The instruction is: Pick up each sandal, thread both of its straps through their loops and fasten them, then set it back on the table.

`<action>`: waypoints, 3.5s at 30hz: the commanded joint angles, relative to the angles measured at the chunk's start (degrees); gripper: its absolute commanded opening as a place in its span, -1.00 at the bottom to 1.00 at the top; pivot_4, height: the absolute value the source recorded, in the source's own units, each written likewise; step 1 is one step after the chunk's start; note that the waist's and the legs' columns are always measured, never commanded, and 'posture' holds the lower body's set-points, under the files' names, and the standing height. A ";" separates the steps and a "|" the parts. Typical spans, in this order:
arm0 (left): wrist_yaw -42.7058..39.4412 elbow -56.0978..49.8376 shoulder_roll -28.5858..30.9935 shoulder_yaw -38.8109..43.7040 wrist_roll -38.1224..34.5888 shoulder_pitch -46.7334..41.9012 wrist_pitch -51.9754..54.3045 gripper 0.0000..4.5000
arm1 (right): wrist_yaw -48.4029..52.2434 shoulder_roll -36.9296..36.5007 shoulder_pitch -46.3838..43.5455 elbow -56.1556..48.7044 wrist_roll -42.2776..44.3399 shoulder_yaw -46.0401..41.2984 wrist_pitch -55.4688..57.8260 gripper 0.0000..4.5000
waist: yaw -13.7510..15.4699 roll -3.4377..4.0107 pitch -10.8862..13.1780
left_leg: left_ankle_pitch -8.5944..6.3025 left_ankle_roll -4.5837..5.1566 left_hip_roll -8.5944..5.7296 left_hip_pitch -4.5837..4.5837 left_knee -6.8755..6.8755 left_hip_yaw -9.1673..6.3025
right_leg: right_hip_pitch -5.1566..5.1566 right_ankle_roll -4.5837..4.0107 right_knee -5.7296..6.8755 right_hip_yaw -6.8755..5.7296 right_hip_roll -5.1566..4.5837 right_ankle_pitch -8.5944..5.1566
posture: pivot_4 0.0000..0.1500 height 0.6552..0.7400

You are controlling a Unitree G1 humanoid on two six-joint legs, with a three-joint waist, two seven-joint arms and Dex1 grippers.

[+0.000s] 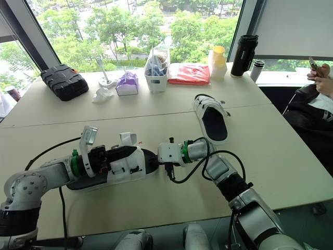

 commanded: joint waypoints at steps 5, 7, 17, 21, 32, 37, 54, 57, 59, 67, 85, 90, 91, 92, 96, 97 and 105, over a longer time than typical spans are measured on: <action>-0.46 0.51 -0.54 -0.04 -1.07 -2.17 -0.34 -0.99 | -0.01 0.38 0.04 0.35 -1.11 0.92 0.52 -1.00 | -0.03 0.00 0.00 | 0.00 0.00 0.00 0.00 0.00 -0.01 | 0.00 0.00 0.00 0.00 0.00 0.00 | 1.00 1.00; -0.70 0.36 -0.49 -0.34 -1.14 -1.77 -0.03 -0.99 | -0.07 0.31 0.13 0.30 -1.17 0.91 0.56 -1.00 | -0.02 0.00 0.00 | 0.00 0.00 0.00 0.00 0.00 -0.01 | 0.00 0.00 0.00 0.00 0.00 0.00 | 1.00 1.00; -3.94 0.13 0.90 -2.76 3.13 0.01 -2.09 -0.99 | 0.28 -0.10 0.64 -0.66 -0.90 0.85 1.14 -1.00 | -0.01 0.00 0.00 | 0.00 0.00 0.00 -0.01 0.00 0.01 | 0.00 0.00 0.00 0.00 0.00 0.00 | 1.00 1.00; -4.51 0.47 0.60 -3.09 4.09 -0.10 -2.97 -0.99 | 0.36 -0.13 0.63 -0.71 -0.92 0.87 1.15 -1.00 | 0.01 0.00 0.00 | 0.00 0.00 0.00 -0.01 0.00 0.01 | 0.00 0.00 0.00 0.00 0.00 0.00 | 1.00 1.00; -5.99 1.32 0.45 -3.16 6.35 0.04 -4.42 -0.99 | 0.59 -0.44 0.84 -1.19 -0.86 0.82 1.41 -1.00 | 0.05 0.00 0.00 | 0.00 0.00 0.00 -0.01 0.00 0.01 | 0.00 0.00 0.00 0.00 0.00 0.00 | 1.00 1.00; -5.96 2.55 0.33 -2.29 5.09 -1.30 -3.96 -0.99 | 0.49 -0.25 0.65 -0.88 -0.96 0.91 1.39 -1.00 | 0.04 0.00 0.00 | 0.00 0.00 0.00 -0.02 0.00 0.00 | 0.00 0.00 -0.01 0.00 0.00 0.00 | 1.00 1.00; -6.27 2.11 0.55 -2.61 4.35 -0.33 -2.29 -0.99 | 0.48 -0.40 1.00 -1.24 -1.07 0.99 1.54 -1.00 | 0.03 0.00 0.00 | 0.00 0.00 0.00 -0.01 -0.01 -0.02 | 0.00 0.00 -0.01 0.00 0.00 0.00 | 1.00 1.00; -6.75 2.47 0.86 -3.08 5.00 -0.20 -1.97 -0.99 | 0.43 -0.39 1.03 -1.27 -1.09 1.00 1.49 -1.00 | 0.04 0.00 0.00 | 0.00 0.00 0.00 -0.01 -0.01 -0.01 | 0.00 0.00 -0.01 0.00 0.00 0.00 | 1.00 1.00; -7.04 2.84 1.07 -3.32 5.41 -0.25 -1.78 -0.99 | 0.40 -0.35 1.01 -1.25 -1.07 0.99 1.49 -1.00 | 0.03 0.00 0.00 | 0.00 0.00 0.00 -0.01 -0.01 -0.01 | 0.00 0.00 -0.01 0.00 0.00 0.00 | 1.00 1.00; -9.76 5.88 2.28 -6.51 11.33 -1.34 -4.88 -0.99 | 0.37 -0.25 1.02 -1.29 -1.10 1.05 1.43 -1.00 | 0.04 0.00 0.00 | 0.00 0.00 0.00 -0.01 -0.01 0.00 | 0.00 0.00 -0.01 0.00 0.00 0.00 | 1.00 1.00; -18.11 5.47 4.88 -13.48 23.55 -1.38 -16.06 -0.99 | 0.14 -0.07 1.17 -1.71 -1.08 1.07 1.90 -1.00 | 0.04 0.02 -0.01 | 0.00 0.00 0.00 0.00 -0.01 0.00 | 0.00 0.00 -0.01 0.00 -0.01 0.00 | 1.00 1.00; -19.42 5.25 4.91 -14.29 27.46 -1.99 -21.74 -0.99 | 0.08 0.05 1.19 -1.75 -1.04 1.10 1.95 -1.00 | 0.05 0.02 -0.01 | 0.00 0.00 0.00 0.00 -0.01 0.01 | 0.00 0.00 -0.01 0.00 -0.01 0.00 | 1.00 1.00; -19.67 5.21 4.77 -14.18 27.90 -2.22 -22.63 -0.99 | 0.05 0.09 1.19 -1.74 -1.06 1.13 1.94 -1.00 | 0.04 0.02 -0.01 | 0.00 0.00 0.01 -0.01 -0.01 0.01 | 0.00 0.00 -0.01 0.00 -0.01 0.00 | 1.00 1.00; -19.97 5.19 4.66 -14.05 28.18 -2.44 -23.36 -0.99 | 0.04 0.13 1.19 -1.74 -1.06 1.16 1.93 -1.00 | 0.05 0.02 -0.01 | 0.00 0.00 0.01 0.00 -0.01 0.01 | 0.00 0.00 -0.01 0.00 -0.01 0.00 | 1.00 1.00; -22.63 4.54 5.18 -14.07 29.42 -3.16 -26.73 -0.99 | -0.03 0.20 1.18 -1.69 -1.08 1.18 1.87 -1.00 | 0.04 0.02 -0.01 | 0.00 0.00 0.01 -0.01 -0.01 0.02 | 0.00 0.00 -0.01 0.00 0.00 0.00 | 1.00 1.00; -23.32 4.30 5.33 -14.12 29.64 -3.24 -27.41 -0.99 | -0.03 0.17 1.19 -1.69 -1.08 1.17 1.85 -1.00 | 0.03 0.02 -0.01 | 0.00 0.00 0.01 -0.01 -0.01 0.02 | 0.00 0.00 -0.01 -0.01 0.00 0.00 | 1.00 1.00; -28.17 3.57 7.89 -16.74 34.23 -3.00 -33.01 -0.99 | -0.10 0.10 1.28 -1.82 -1.10 1.16 1.92 -1.00 | -0.02 0.02 -0.01 | 0.00 0.01 0.01 -0.02 -0.02 0.03 | -0.01 0.00 -0.01 0.00 0.00 0.00 | 1.00 1.00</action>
